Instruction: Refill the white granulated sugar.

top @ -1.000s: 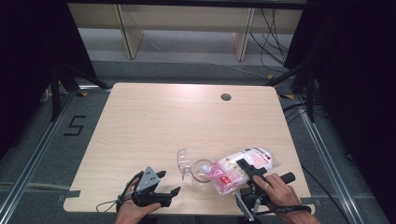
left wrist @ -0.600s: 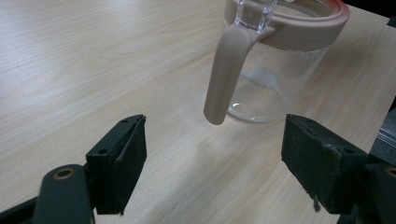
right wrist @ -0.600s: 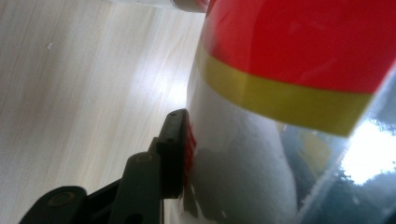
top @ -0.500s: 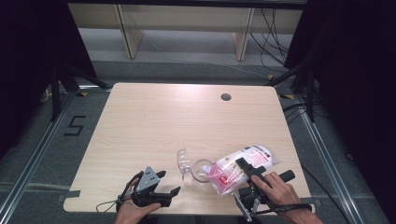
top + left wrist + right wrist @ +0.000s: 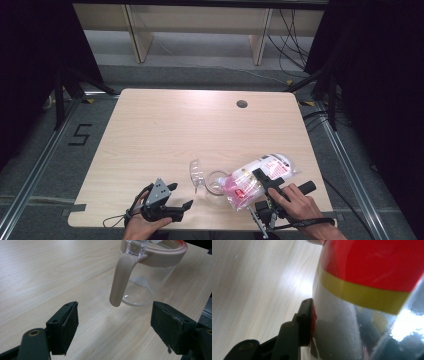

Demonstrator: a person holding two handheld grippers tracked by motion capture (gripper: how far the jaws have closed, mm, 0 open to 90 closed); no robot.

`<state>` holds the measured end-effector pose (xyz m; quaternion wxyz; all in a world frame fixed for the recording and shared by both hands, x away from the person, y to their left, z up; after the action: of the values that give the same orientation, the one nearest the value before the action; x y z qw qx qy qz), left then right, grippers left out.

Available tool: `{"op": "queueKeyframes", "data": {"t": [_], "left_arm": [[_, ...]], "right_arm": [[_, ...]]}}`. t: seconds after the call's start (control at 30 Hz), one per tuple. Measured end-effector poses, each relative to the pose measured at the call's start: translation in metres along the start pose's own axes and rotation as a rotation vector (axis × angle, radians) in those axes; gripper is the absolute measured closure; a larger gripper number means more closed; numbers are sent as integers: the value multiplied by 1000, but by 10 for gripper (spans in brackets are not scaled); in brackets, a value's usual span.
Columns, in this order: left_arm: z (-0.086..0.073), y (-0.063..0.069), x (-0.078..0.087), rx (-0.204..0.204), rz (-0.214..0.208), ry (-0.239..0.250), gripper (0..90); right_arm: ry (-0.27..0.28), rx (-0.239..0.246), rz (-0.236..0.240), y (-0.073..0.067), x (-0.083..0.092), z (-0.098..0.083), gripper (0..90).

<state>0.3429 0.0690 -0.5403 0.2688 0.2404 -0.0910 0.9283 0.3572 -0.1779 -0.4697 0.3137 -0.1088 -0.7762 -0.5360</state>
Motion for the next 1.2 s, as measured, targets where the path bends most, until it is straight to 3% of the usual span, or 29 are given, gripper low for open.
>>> {"op": "queueKeyframes", "data": {"t": [0.1,0.53,0.6,0.8,1.2], "left_arm": [[0,0,0,-2,-1,0,220],[1,1,0,18,-6,6,220],[1,0,0,4,-7,9,220],[2,0,0,13,-4,8,220],[1,0,0,15,-4,6,221]], "right_arm": [[-20,33,4,2,1,-2,611],[-30,27,5,3,1,-2,615],[-43,57,10,4,2,-3,615],[-34,47,-8,4,1,-1,616],[-54,83,-15,7,2,0,620]]}}
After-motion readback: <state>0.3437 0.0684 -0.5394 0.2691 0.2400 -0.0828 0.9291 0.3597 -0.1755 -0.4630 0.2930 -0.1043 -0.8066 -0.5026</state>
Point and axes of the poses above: each handheld gripper's, and its own axes: x roughly backward along the jaws, z roughly out of its top, y roughly to its right, the point moved 9 cm from there along -x, roughly forward along the jaws, and after that the axes turned 15 degrees about z, right-handed, at the moved point
